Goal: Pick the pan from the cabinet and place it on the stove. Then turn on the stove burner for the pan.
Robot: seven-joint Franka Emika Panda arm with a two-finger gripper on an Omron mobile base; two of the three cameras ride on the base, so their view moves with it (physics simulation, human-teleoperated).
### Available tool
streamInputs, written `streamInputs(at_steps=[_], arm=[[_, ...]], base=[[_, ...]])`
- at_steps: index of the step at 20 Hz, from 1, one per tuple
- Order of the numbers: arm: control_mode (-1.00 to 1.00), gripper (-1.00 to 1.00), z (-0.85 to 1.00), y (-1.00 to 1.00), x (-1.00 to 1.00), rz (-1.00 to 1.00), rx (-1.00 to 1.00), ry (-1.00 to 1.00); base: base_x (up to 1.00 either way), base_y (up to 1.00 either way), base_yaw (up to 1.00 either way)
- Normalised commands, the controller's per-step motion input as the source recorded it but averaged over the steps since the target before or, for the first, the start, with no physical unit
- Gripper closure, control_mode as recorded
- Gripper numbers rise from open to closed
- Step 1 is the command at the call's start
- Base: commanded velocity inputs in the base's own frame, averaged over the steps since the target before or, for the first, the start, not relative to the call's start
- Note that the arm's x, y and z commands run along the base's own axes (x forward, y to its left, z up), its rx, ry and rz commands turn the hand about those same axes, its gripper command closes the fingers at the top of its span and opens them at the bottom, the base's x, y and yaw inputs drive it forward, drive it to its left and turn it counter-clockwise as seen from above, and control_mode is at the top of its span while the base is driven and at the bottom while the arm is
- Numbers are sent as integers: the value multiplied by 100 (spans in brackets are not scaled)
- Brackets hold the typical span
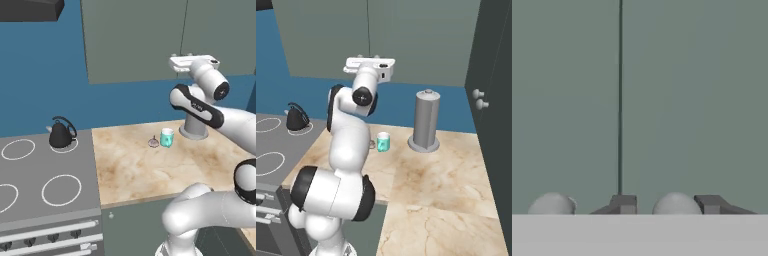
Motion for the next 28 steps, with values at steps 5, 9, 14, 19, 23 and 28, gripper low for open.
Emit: streamInputs(at_steps=[5,9,14,19,23,28], arm=[[-100,100,0,21,-11,17,0,0],[-100,100,0,-2,-42,6,0,0],[-100,100,0,-2,-41,0,0,0],[-100,100,0,-17,-49,0,-1,0],[-100,100,1,-31,-64,0,-1,0],[-100,100,10,-45,-51,0,-1,0]], base=[[0,0,0],[0,0,0],[0,0,0],[0,0,0],[0,0,0],[0,0,0]])
